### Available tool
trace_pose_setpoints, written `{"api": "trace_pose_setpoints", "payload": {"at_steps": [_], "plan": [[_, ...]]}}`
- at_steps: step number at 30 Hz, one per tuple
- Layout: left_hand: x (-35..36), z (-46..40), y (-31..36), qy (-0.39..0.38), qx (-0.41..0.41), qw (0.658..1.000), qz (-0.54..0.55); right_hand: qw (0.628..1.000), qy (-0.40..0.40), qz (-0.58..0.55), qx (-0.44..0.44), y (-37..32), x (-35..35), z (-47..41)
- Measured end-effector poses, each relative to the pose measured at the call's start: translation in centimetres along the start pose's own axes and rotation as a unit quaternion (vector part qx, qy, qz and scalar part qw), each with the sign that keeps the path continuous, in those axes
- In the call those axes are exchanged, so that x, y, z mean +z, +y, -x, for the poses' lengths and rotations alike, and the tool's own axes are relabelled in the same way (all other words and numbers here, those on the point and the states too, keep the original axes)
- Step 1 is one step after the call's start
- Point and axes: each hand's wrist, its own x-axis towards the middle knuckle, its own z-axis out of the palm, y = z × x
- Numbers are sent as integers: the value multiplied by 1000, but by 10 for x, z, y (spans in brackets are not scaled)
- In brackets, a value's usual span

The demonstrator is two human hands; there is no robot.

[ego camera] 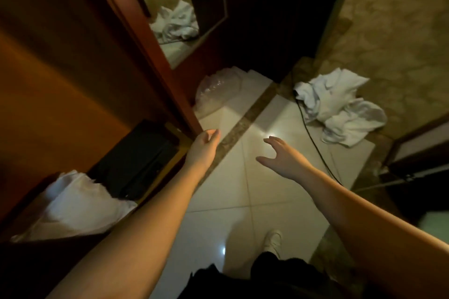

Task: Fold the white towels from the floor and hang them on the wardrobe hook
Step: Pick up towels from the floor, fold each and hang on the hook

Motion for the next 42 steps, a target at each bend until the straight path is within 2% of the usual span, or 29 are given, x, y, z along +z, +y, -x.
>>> {"api": "trace_pose_setpoints", "payload": {"at_steps": [6,10,13,22,28,35,40,42], "plan": [[83,-55,21,-69,-24,994,-85,997,-14,-5,81,88,-26,-12],[133,-98,33,-120,-24,978,-167,991,-25,-12,129,137,-40,-31],[171,-138,44,-156,-41,969,-187,984,-29,-27,173,172,-50,-56],[269,-319,110,-277,4,914,-296,937,-17,-102,334,265,-109,-159],[334,-420,161,-331,24,875,-353,907,-10,-178,382,312,-156,-240],[451,-530,190,-371,13,862,-344,882,-10,-261,391,416,-198,-366],[543,-601,180,-370,-91,884,-271,861,-27,-306,405,508,-198,-463],[577,-626,169,-371,-140,882,-253,856,-41,-312,411,542,-193,-496]]}}
